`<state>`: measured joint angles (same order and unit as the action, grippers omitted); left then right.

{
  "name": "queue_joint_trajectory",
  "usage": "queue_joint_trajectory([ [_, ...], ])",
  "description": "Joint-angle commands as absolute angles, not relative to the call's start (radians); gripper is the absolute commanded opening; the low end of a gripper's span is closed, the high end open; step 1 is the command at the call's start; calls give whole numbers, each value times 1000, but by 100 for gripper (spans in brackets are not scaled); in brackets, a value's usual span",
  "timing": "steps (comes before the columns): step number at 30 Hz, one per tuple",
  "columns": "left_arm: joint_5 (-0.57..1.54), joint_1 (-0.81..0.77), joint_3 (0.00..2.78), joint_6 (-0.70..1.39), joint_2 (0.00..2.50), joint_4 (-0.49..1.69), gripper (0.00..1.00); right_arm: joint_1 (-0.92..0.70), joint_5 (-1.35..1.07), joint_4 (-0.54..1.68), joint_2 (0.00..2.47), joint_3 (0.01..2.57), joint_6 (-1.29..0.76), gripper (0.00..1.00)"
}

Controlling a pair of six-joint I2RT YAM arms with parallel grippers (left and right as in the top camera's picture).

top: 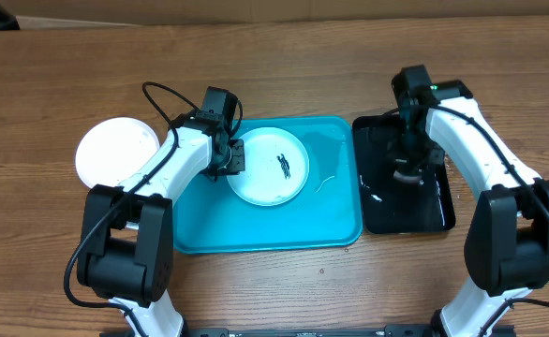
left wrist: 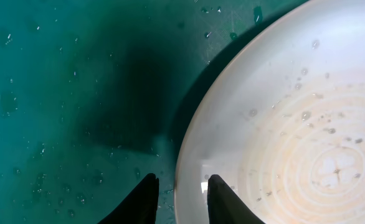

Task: Clean dirty plates on tray and stack at the side
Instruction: 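Carry the sponge with the right gripper onto the white plate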

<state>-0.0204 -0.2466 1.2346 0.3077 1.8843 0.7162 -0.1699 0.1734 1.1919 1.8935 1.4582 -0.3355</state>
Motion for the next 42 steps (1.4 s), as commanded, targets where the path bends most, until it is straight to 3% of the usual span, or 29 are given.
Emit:
queue_joint_trajectory([
  [1, -33, -242, 1224, 318, 1894, 714, 29, -187, 202, 1219, 1864, 1557, -341, 4],
  [15, -29, -241, 1259, 318, 1894, 772, 28, -191, 202, 1383, 1864, 1763, -341, 4],
  [42, -26, -242, 1258, 318, 1895, 770, 29, -231, 184, 1338, 1864, 1769, -336, 4],
])
